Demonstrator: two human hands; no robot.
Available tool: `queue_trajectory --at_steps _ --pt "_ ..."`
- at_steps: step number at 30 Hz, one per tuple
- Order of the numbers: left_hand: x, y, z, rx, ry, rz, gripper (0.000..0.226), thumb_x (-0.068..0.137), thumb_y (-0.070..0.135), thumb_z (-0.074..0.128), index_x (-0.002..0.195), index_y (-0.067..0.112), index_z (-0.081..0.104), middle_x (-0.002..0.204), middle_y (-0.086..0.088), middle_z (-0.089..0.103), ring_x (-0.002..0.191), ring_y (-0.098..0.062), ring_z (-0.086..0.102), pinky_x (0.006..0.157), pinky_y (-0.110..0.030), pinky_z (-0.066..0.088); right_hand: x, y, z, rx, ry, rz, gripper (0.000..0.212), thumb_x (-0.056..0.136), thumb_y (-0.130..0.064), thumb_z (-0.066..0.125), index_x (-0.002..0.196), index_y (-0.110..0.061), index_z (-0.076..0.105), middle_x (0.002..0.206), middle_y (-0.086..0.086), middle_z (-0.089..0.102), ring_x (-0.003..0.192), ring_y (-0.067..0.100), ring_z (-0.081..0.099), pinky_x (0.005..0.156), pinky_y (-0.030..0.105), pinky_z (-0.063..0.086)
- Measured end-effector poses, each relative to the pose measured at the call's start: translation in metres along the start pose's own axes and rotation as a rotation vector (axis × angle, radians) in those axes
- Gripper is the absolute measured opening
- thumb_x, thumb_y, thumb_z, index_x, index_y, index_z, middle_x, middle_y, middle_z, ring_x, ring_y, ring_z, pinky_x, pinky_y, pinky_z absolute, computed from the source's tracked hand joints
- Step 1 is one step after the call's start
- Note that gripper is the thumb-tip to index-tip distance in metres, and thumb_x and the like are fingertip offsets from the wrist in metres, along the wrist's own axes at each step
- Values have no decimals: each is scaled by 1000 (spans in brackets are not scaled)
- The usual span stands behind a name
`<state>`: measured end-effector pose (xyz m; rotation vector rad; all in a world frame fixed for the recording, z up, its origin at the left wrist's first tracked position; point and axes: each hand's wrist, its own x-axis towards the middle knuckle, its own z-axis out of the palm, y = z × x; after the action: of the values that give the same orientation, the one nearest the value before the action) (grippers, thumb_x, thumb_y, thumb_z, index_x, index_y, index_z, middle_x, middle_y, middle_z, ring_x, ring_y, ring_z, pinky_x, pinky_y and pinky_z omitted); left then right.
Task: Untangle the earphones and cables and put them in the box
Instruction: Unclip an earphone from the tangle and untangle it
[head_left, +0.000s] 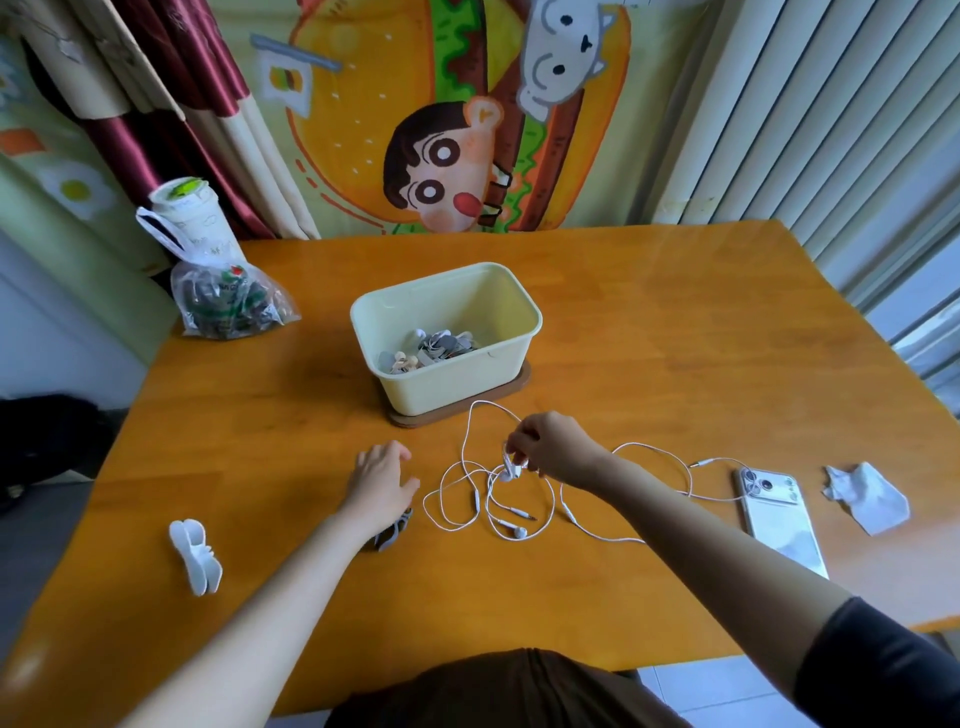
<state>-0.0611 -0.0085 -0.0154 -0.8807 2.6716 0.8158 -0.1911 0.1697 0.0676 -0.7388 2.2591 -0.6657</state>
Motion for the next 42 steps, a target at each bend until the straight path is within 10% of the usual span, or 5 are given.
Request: queue_trajectory --at_steps 5,11,20,25,42 --pt "-9 -25 30 -1 -194 -193 54 83 24 71 125 9 41 131 -13 44 123 -27 41 102 -34 35 4 1 9 -6 -29 1 27 99 -15 44 103 1 65 98 12 68 75 11 58 57 9 42" --pt "-10 -21 29 -349 -99 -245 22 85 9 66 101 9 52 104 -11 59 97 -25 56 80 -33 45 5 3 13 -24 -50 -7 26 98 -15 46 106 0 65 104 12 69 83 13 60 77 21 47" --pt "-22 57 13 -1063 -279 -102 27 89 6 61 115 -2 57 91 -10 63 81 -21 64 79 -33 57 -4 -37 -11 126 206 -294 20 95 -17 52 85 -8 67 68 -5 61 49 -10 49 52 7 36" --pt "-31 84 1 -1380 -270 3 21 92 3 58 112 -2 57 91 -10 65 80 -25 62 71 -28 56 -8 -13 -3 0 163 -203 21 93 -19 54 81 -8 68 68 -2 60 60 7 49 51 11 35" --pt "-37 94 -5 -1481 -149 -56 26 88 0 60 112 9 63 107 -10 69 95 -22 67 84 -31 55 -23 -6 2 12 289 -231 17 93 -32 54 83 -20 58 54 -9 62 45 0 56 47 9 41"
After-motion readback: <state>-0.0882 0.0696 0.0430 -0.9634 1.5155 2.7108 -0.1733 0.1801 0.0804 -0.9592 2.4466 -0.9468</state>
